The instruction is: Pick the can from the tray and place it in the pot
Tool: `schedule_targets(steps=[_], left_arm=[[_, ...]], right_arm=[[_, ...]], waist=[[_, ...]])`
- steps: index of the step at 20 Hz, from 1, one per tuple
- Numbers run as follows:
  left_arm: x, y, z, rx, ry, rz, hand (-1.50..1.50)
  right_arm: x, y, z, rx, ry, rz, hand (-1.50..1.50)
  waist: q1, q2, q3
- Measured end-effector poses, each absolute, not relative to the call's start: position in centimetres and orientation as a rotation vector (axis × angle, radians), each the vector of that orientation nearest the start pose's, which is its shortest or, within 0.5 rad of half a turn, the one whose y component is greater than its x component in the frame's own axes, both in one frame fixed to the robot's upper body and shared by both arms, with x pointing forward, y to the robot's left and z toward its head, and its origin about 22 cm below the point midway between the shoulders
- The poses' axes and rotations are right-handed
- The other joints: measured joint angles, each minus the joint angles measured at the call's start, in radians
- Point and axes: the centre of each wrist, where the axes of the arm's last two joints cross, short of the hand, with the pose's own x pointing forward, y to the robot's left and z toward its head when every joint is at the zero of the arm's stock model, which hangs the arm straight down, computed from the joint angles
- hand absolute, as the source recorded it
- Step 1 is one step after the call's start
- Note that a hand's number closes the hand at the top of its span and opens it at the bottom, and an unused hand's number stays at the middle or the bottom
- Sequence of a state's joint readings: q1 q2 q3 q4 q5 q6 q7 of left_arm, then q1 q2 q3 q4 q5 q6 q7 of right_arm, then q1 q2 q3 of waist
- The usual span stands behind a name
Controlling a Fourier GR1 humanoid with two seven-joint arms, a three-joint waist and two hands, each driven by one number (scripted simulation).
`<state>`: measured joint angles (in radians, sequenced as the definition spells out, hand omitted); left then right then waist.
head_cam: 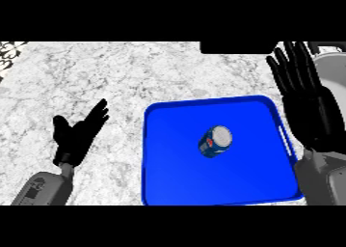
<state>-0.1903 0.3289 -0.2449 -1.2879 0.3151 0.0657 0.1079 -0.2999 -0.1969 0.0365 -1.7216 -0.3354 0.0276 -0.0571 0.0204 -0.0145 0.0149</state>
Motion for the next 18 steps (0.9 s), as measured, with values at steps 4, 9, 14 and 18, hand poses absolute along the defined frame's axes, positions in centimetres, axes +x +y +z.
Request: schedule_targets(steps=[4, 9, 14, 18], left_arm=[[29.4, 25.5, 1.6, -0.015, -1.447, -0.158, 0.0], [31.3, 24.9, 5.6, -0.003, -1.657, -0.105, 0.0], [31.8, 24.3, 7.5, -0.006, -1.756, -0.055, 0.0], [31.9, 24.7, 8.0, 0.013, -1.781, -0.03, 0.0]], right_arm=[[30.8, -22.2, 13.2, 0.565, -2.027, 0.256, 1.5], [32.7, -23.4, 16.7, 0.587, -2.089, 0.645, -1.5], [34.6, -26.4, 16.7, 0.657, -2.132, 0.883, -1.5], [35.3, -27.9, 17.6, 0.61, -2.179, 0.992, -1.5]], waist=[[0.035, 0.014, -0.006], [0.081, 0.028, -0.011], [0.089, 0.045, -0.007], [0.079, 0.047, -0.007]])
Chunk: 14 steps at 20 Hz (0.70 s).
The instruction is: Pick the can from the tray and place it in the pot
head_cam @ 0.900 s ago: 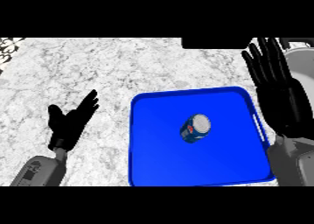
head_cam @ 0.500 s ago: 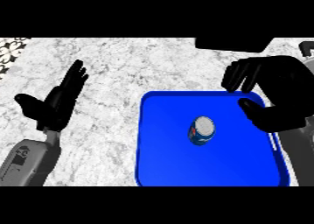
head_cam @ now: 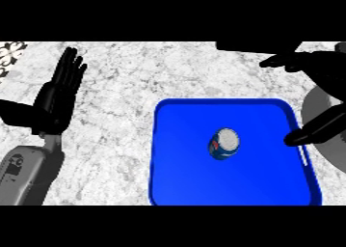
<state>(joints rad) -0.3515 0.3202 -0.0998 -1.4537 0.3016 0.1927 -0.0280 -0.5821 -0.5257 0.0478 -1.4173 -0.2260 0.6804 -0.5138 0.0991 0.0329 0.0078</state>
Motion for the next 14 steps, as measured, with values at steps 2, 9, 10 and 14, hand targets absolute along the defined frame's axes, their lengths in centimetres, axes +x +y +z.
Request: schedule_targets(steps=[2, 9, 10, 14], left_arm=[[31.8, 24.5, 7.9, 0.018, -1.786, -0.023, 0.0], [31.9, 25.0, 8.1, 0.036, -1.782, -0.007, 0.0], [31.8, 25.2, 8.1, 0.04, -1.783, -0.003, 0.0], [32.0, 25.1, 8.3, 0.054, -1.78, 0.009, 0.0]], right_arm=[[35.4, -28.4, 18.0, 0.541, -2.184, 1.065, -1.5], [35.5, -27.8, 19.2, 0.305, -2.12, 1.445, -1.5], [35.5, -27.6, 19.2, 0.288, -2.112, 1.497, -1.5], [36.1, -26.4, 18.6, 0.233, -2.072, 1.66, -1.5]], waist=[[-0.006, -0.001, 0.0], [-0.018, -0.007, -0.003], [-0.022, -0.009, -0.003], [-0.038, -0.015, -0.005]])
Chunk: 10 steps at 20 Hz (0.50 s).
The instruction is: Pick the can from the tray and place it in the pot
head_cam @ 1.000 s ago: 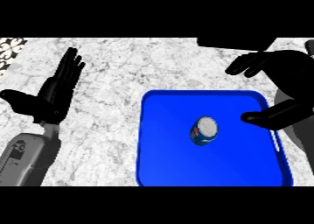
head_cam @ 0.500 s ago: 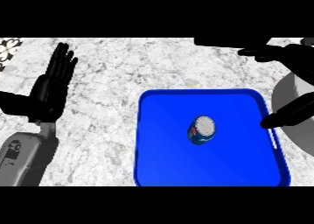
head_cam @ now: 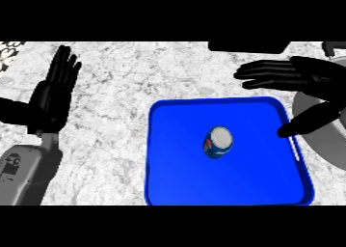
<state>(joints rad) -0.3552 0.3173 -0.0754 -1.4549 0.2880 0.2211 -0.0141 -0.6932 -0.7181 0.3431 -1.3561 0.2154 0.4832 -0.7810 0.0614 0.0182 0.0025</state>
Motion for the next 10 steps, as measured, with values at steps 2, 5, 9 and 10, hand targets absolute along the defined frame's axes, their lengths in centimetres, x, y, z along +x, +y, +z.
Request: schedule_targets(steps=[2, 5, 9, 10], left_arm=[[31.9, 25.3, 8.1, 0.059, -1.774, 0.015, 0.0], [31.9, 25.6, 8.4, 0.062, -1.77, 0.02, 0.0], [31.5, 25.8, 8.2, 0.071, -1.769, 0.024, 0.0], [31.3, 25.9, 8.0, 0.075, -1.767, 0.023, 0.0]], right_arm=[[36.3, -25.8, 18.0, -0.283, 2.731, -2.334, -1.5], [36.7, -25.2, 16.3, -0.273, 2.645, -2.415, -1.5], [37.5, -24.5, 14.3, -0.266, 2.558, -2.511, -1.5], [37.5, -24.0, 13.8, -0.274, 2.532, -2.533, -1.5]], waist=[[-0.009, -0.003, -0.001], [-0.02, -0.007, -0.001], [-0.026, -0.01, -0.002], [-0.028, -0.011, -0.002]])
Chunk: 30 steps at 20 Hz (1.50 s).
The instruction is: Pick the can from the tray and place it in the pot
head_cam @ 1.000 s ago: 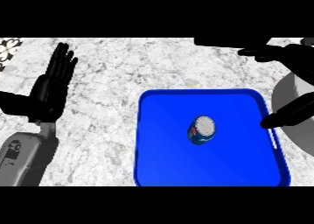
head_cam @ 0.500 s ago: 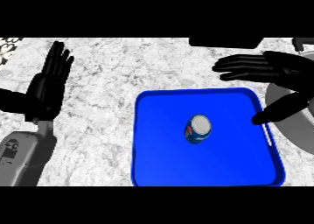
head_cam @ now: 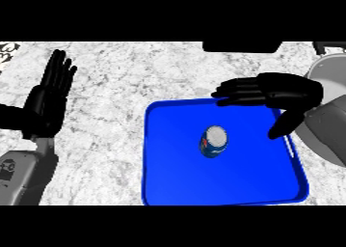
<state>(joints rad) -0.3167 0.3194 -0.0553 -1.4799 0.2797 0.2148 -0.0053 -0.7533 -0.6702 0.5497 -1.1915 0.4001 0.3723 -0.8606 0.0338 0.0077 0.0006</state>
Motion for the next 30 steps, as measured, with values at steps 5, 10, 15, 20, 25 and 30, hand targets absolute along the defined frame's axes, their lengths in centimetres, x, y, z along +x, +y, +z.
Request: schedule_targets(steps=[5, 10, 15, 20, 25, 30], left_arm=[[30.8, 26.3, 8.0, 0.088, -1.77, 0.033, 0.0], [30.6, 26.8, 8.5, 0.093, -1.768, 0.037, 0.0], [30.4, 26.9, 8.0, 0.102, -1.765, 0.044, 0.0], [30.8, 26.6, 7.2, 0.102, -1.759, 0.046, 0.0], [30.2, 26.6, 7.5, 0.098, -1.757, 0.044, 0.0], [30.6, 26.9, 8.4, 0.102, -1.762, 0.045, 0.0]], right_arm=[[37.9, -22.8, 11.9, -0.314, 2.454, -2.591, -1.5], [37.7, -21.8, 10.2, -0.37, 2.435, -2.561, -1.5], [37.3, -20.6, 9.4, -0.402, 2.438, -2.512, -1.5], [36.9, -20.2, 7.8, -0.353, 2.417, -2.546, -1.5], [37.2, -19.0, 6.2, -0.339, 2.416, -2.577, -1.5], [36.9, -17.1, 4.5, -0.372, 2.403, -2.569, -1.5]], waist=[[-0.011, -0.003, 0.0], [-0.017, -0.005, 0.0], [-0.024, -0.006, -0.001], [-0.029, -0.007, -0.001], [-0.027, -0.007, -0.001], [-0.027, -0.007, -0.001]])
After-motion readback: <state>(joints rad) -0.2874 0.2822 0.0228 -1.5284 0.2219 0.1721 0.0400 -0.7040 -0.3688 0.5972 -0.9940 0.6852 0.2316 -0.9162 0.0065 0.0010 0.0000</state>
